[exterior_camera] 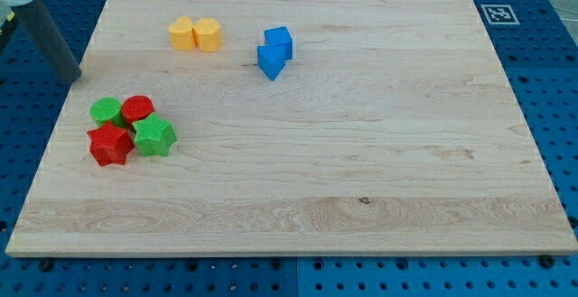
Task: Push the green circle slightly towards right
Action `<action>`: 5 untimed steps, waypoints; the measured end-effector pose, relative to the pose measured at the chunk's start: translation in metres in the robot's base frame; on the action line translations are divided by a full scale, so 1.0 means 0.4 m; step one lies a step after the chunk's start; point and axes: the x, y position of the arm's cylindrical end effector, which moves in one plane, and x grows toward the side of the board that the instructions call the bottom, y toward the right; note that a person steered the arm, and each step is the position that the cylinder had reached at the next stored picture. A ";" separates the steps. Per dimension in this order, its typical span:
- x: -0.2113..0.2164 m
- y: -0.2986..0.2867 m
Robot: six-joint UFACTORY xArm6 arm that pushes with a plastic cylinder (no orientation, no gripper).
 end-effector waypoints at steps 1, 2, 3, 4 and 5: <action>0.002 0.002; 0.057 0.028; 0.127 0.103; 0.156 0.157; 0.156 0.179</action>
